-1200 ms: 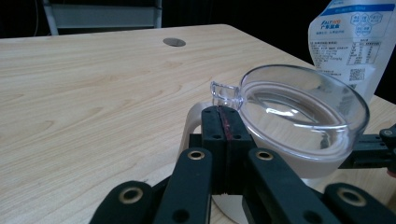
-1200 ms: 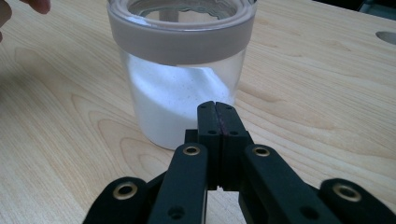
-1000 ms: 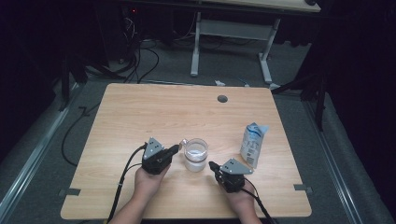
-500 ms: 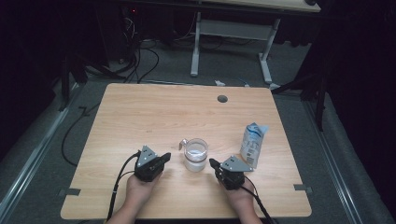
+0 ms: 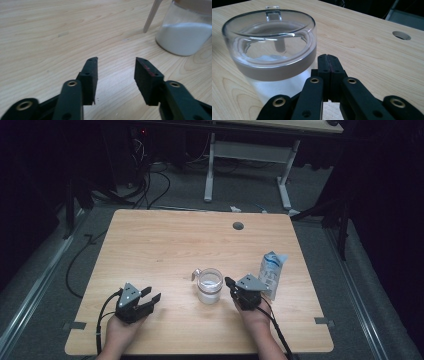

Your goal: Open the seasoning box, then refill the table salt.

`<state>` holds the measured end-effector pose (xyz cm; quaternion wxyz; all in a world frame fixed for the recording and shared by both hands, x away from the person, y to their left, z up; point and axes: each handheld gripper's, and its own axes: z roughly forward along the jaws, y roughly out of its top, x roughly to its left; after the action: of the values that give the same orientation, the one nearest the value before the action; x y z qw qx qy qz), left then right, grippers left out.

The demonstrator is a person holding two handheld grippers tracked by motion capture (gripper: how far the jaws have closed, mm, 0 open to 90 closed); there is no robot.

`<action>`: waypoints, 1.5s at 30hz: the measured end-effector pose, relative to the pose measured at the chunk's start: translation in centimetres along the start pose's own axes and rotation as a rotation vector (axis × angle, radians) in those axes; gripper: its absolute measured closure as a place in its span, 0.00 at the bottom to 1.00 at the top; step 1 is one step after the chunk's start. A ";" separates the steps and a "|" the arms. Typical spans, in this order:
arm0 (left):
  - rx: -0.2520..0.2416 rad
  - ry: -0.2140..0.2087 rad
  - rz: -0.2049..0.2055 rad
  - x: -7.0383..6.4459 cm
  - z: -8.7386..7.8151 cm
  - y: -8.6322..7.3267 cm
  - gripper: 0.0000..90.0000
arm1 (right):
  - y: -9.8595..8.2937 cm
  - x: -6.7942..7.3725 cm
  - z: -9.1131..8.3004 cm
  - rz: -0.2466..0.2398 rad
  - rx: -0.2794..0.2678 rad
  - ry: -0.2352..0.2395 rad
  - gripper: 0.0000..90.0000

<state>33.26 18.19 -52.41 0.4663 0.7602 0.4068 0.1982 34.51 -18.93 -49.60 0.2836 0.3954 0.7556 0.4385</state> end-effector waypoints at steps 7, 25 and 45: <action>-0.016 -0.001 -0.062 1.2 -0.8 -0.9 0.54 | -0.1 -0.2 0.6 0.012 0.012 -0.003 1.00; -0.070 0.020 -0.100 2.3 -2.2 -0.7 0.53 | -0.1 1.1 -0.6 -0.001 -0.016 0.029 1.00; -0.069 0.022 -0.085 2.0 -2.0 -0.6 0.53 | -0.3 3.4 -1.6 -0.028 -0.045 0.063 1.00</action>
<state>32.81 21.05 -52.14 0.4956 0.7234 0.4368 0.2006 31.37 -16.87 -49.42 0.2745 0.3644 0.7596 0.4634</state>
